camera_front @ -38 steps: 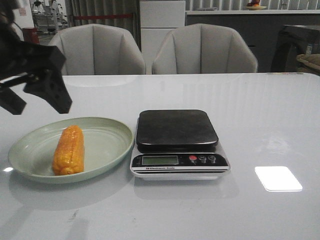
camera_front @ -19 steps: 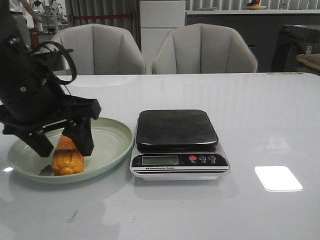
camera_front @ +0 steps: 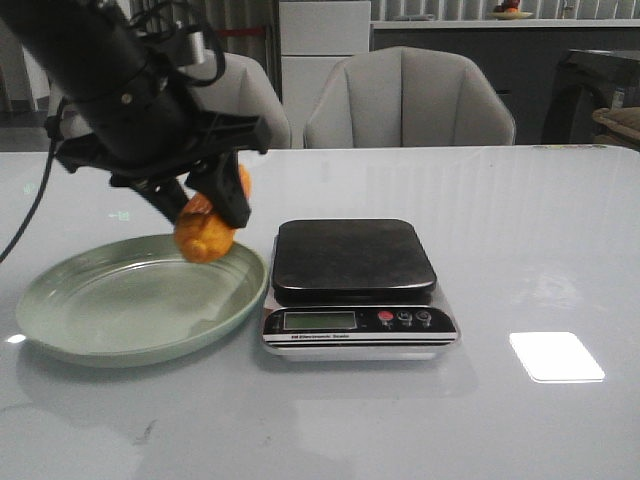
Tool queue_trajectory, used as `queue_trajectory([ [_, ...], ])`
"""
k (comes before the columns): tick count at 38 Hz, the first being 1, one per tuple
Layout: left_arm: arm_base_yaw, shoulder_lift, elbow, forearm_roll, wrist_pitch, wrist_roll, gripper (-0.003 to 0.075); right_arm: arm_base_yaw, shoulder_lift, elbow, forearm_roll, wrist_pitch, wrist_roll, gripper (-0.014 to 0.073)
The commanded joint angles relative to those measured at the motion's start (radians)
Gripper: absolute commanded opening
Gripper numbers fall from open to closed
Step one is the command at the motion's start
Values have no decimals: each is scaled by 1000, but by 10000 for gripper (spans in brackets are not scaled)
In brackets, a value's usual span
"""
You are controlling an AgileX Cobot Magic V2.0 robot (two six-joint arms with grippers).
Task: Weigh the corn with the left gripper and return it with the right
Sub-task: 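Grasp the corn cob with the left gripper and carry it onto the scale, then open the left gripper and lift it away from the corn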
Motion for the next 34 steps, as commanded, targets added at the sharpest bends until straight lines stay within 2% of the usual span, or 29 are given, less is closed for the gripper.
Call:
queue_trajectory([
  [1,-35,-38,-71,-56,-50,1,114,-6,-20,10,-8,-73,-7,190],
  [14,-126,-20,-99,-91,-168,1,115,-6,-20,10,-8,-73,-7,190],
  [20,-142,37,-112,-169,-182,1,136,-6,-20,10,-8,-73,-7,190],
  [28,-168,118,-159,-178,-185,1,280,-6,-20,10,-8,-73,-7,190],
  [34,-170,137,-170,-180,-185,1,459,-6,-20,10,-8,-73,-7,190],
])
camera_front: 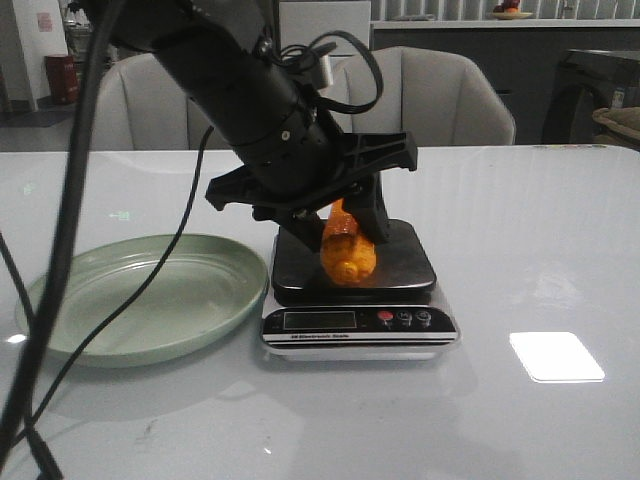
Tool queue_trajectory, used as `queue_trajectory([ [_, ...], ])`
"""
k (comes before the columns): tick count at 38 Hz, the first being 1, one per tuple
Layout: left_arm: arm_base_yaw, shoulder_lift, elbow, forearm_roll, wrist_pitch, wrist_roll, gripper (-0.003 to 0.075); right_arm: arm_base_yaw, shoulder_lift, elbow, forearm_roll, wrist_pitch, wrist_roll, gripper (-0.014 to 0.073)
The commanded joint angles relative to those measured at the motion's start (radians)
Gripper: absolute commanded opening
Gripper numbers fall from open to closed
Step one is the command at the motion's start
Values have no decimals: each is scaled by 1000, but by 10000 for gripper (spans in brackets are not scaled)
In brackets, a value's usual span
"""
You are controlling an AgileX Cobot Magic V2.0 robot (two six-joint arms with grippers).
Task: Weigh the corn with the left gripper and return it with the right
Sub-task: 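Open the left gripper and lift it away from the corn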
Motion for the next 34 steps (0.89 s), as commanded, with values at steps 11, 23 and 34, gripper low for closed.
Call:
queue_trajectory([
  [11,9,-101,-36,-14,-28,1,512,-6,-20,10,-8,-73,-7,190],
  [23,13,-277,17,84,29,1,512,-6,-20,10,-8,-73,-7,190],
  [34,28,-553,257,147,0,1,512,-6,-20,10,-8,-73,-7,190],
])
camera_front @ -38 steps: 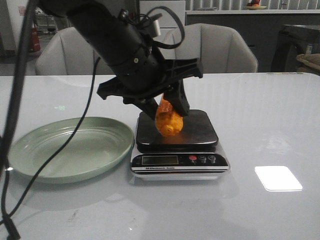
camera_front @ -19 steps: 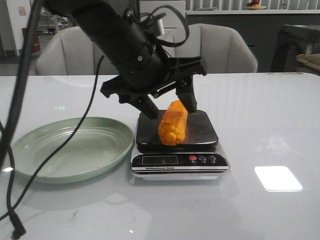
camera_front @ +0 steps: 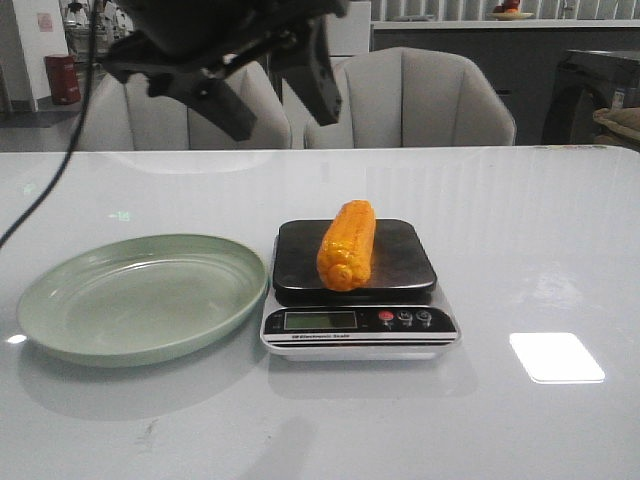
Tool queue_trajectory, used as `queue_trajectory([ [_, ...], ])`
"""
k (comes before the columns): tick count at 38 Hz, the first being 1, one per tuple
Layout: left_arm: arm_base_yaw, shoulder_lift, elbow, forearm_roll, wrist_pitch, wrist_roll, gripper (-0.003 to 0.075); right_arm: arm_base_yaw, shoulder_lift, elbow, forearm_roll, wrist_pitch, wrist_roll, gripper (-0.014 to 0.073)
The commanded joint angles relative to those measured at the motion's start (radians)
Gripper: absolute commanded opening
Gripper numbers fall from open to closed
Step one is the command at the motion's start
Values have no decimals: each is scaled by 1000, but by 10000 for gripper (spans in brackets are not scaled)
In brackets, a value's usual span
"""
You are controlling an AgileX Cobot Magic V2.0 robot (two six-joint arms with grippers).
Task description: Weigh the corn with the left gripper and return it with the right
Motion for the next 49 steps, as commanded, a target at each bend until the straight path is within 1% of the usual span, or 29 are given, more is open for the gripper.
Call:
queue_trajectory([
  [1,7,-149,61,21,-65,1,512,-6,-20,10,-8,-73,-7,190],
  [9,52,-393,245,46,-66,1,512,-6,-20,10,-8,-73,-7,190],
  [16,78,-628,394,109,-58,1,512,-6,-20,10,-8,-73,-7,190],
  [25,78,-932,513,183,88,3,512,-6,-20,10,-8,-73,-7,190],
  [31,78,-1101,579,239,134,3,489,-6,-20,10,-8,-73,-7,190],
  [35,78,-1205,620,259,166,3,445,-6,-20,10,-8,-73,-7,190],
  [40,78,-1317,656,281,214,5,358,-6,-20,10,-8,-73,-7,190],
  [43,78,-1382,678,297,226,5,279,-6,-20,10,-8,-73,-7,190],
  [46,78,-1440,701,301,210,5,205,-6,-20,10,-8,-75,-7,190],
  [49,78,-1486,712,301,182,5,107,-6,-20,10,-8,-79,-7,190],
])
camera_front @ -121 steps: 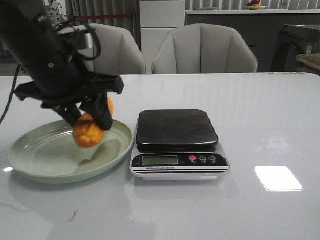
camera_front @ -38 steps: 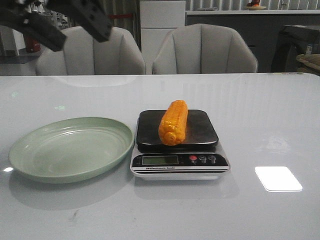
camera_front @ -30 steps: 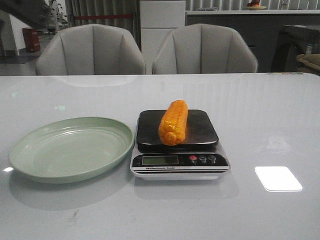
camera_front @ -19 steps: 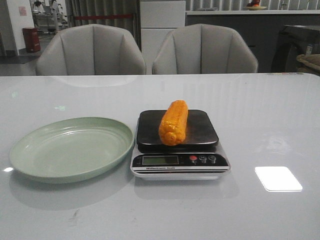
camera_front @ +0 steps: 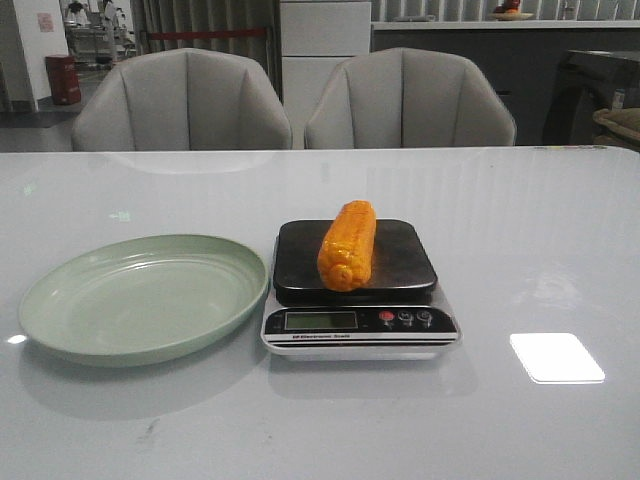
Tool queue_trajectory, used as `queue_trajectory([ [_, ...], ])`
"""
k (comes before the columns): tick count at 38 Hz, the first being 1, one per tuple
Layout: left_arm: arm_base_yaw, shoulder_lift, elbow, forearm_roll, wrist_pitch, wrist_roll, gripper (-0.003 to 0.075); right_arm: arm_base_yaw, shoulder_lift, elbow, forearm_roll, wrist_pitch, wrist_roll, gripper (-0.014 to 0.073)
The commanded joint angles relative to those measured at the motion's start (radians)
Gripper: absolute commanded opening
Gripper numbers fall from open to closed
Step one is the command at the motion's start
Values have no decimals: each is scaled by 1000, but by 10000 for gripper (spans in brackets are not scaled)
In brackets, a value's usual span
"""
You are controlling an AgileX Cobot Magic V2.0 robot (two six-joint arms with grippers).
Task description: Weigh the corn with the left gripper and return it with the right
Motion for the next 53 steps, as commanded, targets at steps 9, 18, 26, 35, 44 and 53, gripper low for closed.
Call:
queue_trajectory([
  [9,2,-56,-8,8,-112,1,113,-5,-20,10,-8,-189,-4,190],
  [18,2,-56,3,8,-131,1,113,-3,5,-73,-7,-304,-4,190],
  [26,2,-56,3,8,-138,1,113,-3,227,-300,-8,-60,-4,190],
  [35,2,-56,3,8,-138,1,113,-3,474,-480,-8,287,-4,190],
  [44,2,-56,4,8,-138,1,113,0,548,-481,38,302,-4,195],
  [53,2,-56,5,8,-138,1,113,113,653,-505,66,290,-4,431],
])
